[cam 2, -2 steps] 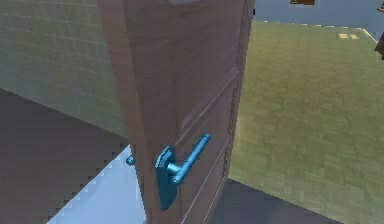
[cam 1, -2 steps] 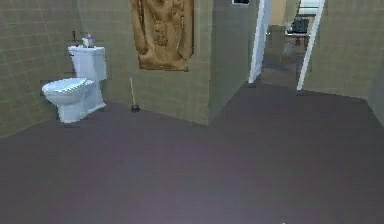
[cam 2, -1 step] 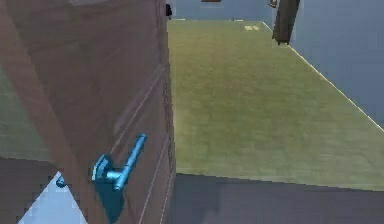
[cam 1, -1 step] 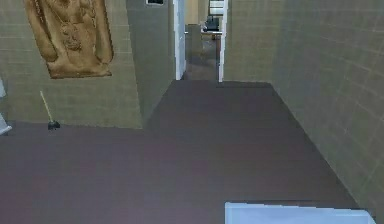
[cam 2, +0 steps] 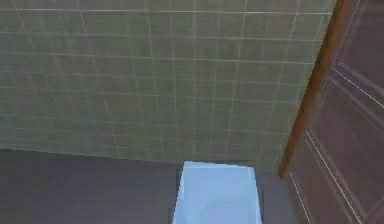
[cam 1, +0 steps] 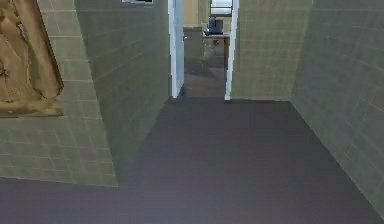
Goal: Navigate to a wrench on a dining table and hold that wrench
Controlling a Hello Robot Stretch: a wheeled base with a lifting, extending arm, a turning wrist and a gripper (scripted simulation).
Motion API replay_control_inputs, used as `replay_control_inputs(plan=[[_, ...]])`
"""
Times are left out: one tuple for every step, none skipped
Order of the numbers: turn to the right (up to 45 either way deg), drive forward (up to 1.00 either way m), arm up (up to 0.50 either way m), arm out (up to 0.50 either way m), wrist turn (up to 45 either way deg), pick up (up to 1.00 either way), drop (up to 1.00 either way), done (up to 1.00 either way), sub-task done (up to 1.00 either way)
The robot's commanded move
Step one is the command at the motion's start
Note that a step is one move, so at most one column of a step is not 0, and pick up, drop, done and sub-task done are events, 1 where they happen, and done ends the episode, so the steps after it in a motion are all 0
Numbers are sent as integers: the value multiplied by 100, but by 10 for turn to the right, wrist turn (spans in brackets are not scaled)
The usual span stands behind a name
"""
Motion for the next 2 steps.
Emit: replay_control_inputs(plan=[[0, 100, 0, 0, 0, 0, 0, 0, 0], [0, 100, 0, 0, 0, 0, 0, 0, 0]])
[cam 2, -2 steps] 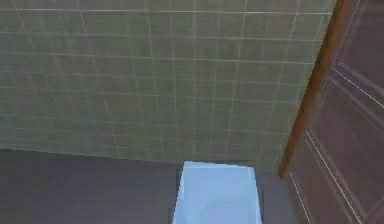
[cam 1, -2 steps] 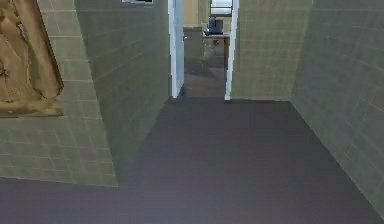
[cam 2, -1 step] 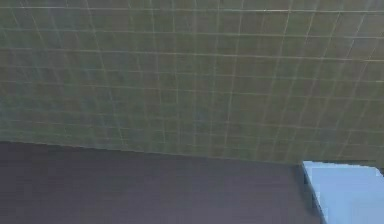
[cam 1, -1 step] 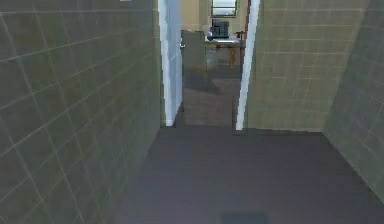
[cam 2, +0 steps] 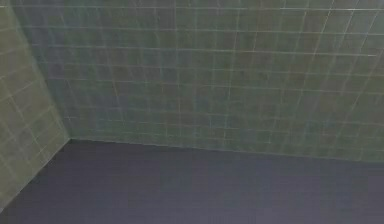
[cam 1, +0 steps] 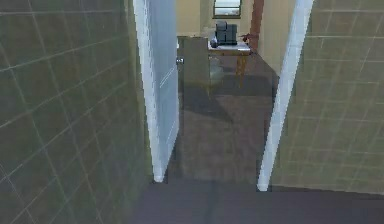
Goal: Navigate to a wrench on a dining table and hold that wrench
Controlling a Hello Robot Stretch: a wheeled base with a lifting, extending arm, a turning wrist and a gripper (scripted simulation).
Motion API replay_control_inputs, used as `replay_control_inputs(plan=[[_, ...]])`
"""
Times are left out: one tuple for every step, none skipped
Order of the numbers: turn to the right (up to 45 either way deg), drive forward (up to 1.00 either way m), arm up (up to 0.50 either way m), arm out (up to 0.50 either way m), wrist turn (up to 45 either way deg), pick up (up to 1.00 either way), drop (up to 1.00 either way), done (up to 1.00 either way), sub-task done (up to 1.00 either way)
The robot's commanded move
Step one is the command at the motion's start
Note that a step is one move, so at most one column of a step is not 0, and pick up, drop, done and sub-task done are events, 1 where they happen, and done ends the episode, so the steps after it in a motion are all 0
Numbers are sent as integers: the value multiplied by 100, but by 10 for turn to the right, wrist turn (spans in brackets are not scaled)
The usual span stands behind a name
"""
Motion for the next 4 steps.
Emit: replay_control_inputs(plan=[[0, 100, 0, 0, 0, 0, 0, 0, 0], [150, 0, 0, 0, 0, 0, 0, 0, 0], [0, 20, 0, 0, 0, 0, 0, 0, 0], [-30, 0, 0, 0, 0, 0, 0, 0, 0]])
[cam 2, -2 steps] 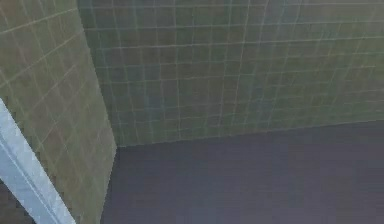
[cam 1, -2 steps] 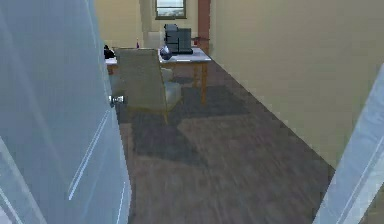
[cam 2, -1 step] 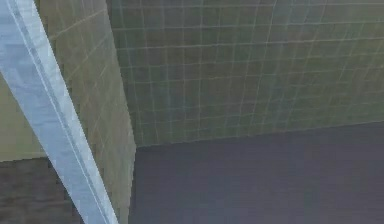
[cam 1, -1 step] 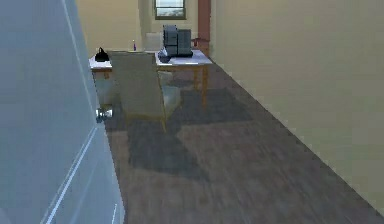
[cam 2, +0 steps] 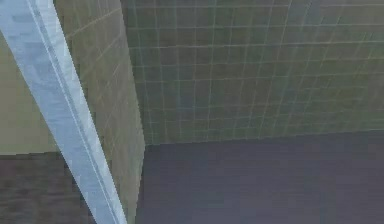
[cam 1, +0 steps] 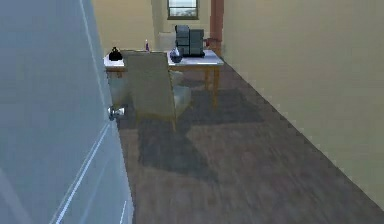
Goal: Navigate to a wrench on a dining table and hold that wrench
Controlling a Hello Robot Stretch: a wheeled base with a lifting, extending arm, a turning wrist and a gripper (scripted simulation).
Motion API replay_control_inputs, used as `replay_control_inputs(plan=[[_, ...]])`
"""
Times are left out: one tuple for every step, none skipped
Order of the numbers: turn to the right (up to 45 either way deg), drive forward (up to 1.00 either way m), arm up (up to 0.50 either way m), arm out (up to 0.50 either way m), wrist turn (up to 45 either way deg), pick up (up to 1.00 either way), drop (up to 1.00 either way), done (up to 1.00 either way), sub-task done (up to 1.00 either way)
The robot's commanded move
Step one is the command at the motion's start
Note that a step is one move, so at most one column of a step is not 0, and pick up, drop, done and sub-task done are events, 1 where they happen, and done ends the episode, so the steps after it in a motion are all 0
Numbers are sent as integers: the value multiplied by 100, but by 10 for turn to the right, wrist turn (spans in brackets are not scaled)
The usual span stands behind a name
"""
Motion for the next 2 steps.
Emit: replay_control_inputs(plan=[[0, 100, 0, 0, 0, 0, 0, 0, 0], [0, 90, 0, 0, 0, 0, 0, 0, 0]])
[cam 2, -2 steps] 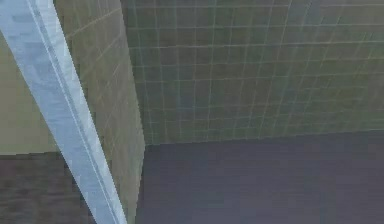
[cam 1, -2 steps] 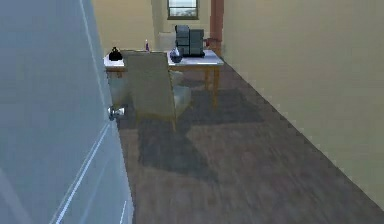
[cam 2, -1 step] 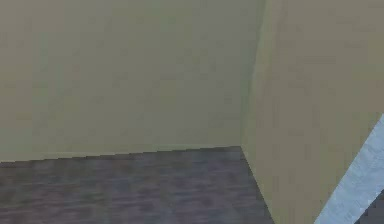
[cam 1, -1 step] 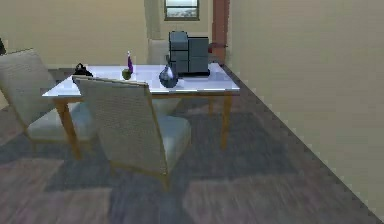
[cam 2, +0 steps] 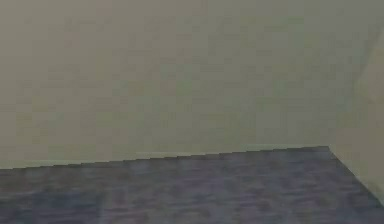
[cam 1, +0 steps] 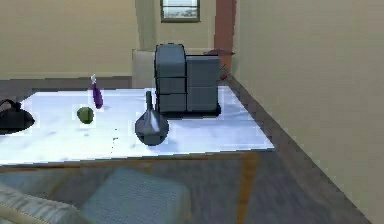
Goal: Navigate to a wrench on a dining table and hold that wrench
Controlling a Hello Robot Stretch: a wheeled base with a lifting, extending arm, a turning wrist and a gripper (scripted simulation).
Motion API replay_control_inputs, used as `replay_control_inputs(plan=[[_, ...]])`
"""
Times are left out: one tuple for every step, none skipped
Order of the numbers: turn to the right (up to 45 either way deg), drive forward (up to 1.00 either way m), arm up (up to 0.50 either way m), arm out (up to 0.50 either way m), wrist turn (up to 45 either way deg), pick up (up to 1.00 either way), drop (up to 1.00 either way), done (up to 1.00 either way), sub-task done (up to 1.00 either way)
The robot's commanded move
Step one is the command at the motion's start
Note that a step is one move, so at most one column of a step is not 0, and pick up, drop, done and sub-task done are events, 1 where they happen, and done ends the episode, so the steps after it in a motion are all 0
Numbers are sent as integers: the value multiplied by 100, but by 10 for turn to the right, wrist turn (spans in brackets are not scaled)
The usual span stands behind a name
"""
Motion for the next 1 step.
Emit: replay_control_inputs(plan=[[450, 0, 0, 0, 0, 0, 0, 0, 0]])
